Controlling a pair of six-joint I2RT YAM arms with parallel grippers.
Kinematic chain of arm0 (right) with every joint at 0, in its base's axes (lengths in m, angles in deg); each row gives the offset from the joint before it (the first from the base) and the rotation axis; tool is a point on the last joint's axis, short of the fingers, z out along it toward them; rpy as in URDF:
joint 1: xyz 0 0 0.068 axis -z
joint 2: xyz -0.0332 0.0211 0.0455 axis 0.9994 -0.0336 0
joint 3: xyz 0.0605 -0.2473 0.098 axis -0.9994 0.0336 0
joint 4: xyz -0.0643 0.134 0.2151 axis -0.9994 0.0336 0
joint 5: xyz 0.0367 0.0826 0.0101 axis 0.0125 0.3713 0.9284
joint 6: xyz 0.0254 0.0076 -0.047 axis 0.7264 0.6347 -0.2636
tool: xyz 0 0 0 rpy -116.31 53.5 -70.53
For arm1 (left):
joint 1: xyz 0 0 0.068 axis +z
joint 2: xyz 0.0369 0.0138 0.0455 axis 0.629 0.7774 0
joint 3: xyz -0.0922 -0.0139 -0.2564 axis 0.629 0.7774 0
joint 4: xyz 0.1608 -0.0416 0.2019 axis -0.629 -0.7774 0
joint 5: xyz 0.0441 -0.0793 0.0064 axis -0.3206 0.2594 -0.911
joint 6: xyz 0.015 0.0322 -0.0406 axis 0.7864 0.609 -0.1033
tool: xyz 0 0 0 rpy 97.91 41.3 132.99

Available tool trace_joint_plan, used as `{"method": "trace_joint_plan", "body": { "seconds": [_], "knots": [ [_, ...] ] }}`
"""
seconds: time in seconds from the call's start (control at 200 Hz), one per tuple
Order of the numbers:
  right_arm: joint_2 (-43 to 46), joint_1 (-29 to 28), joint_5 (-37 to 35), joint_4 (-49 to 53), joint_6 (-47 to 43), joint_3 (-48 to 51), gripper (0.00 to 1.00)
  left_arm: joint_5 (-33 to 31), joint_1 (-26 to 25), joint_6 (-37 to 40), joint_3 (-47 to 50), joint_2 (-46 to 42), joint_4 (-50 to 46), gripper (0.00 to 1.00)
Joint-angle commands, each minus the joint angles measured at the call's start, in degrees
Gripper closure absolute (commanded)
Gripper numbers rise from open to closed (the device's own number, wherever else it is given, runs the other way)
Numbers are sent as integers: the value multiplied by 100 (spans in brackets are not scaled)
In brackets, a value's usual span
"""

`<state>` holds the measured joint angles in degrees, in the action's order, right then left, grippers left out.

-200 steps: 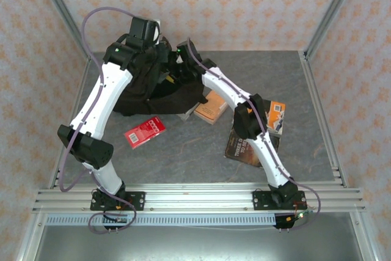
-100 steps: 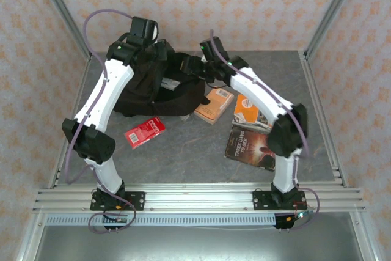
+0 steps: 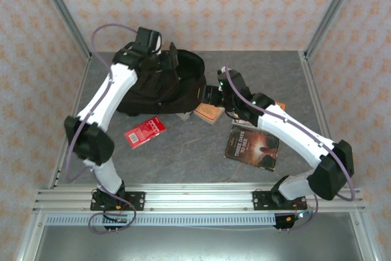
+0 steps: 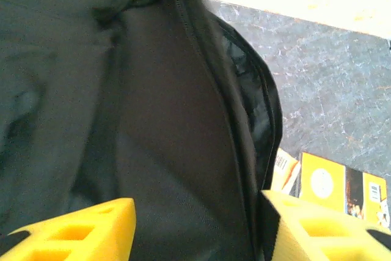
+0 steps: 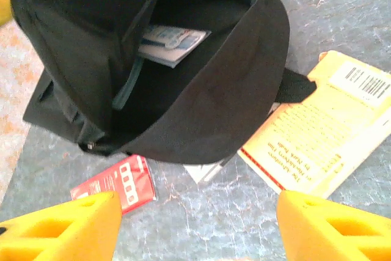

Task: Pack the student bag
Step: Close the student bag at the top-left of the table, then rotate the personal item at the middle-left of the table.

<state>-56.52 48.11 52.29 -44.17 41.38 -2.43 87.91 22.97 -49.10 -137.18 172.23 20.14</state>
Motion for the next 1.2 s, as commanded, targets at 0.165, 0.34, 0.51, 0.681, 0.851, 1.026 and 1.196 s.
{"method": "trace_joint_plan", "body": {
  "seconds": [0.165,0.34,0.51,0.681,0.851,1.026,1.196],
  "knots": [
    [914,-219,115,-918,-22,1275,31,-1275,663,-589,3018,-2609,139,24],
    [955,-331,814,-1636,146,1876,32,-440,1775,-1474,4710,-2788,875,23],
    [416,-595,1005,-1505,221,1864,35,-72,2193,-2003,5278,-2040,1619,24],
    [398,-756,1137,-1881,317,2136,36,132,2208,-2071,5331,-1330,2263,26],
    [446,-752,1247,-2033,350,2336,36,245,2215,-2154,5303,-806,2776,26],
    [510,-763,1332,-2099,345,2450,36,488,2208,-2286,5354,-437,3060,28],
    [466,-758,1361,-2076,306,2433,36,566,2087,-2473,5763,-657,3167,29]
  ]
}}
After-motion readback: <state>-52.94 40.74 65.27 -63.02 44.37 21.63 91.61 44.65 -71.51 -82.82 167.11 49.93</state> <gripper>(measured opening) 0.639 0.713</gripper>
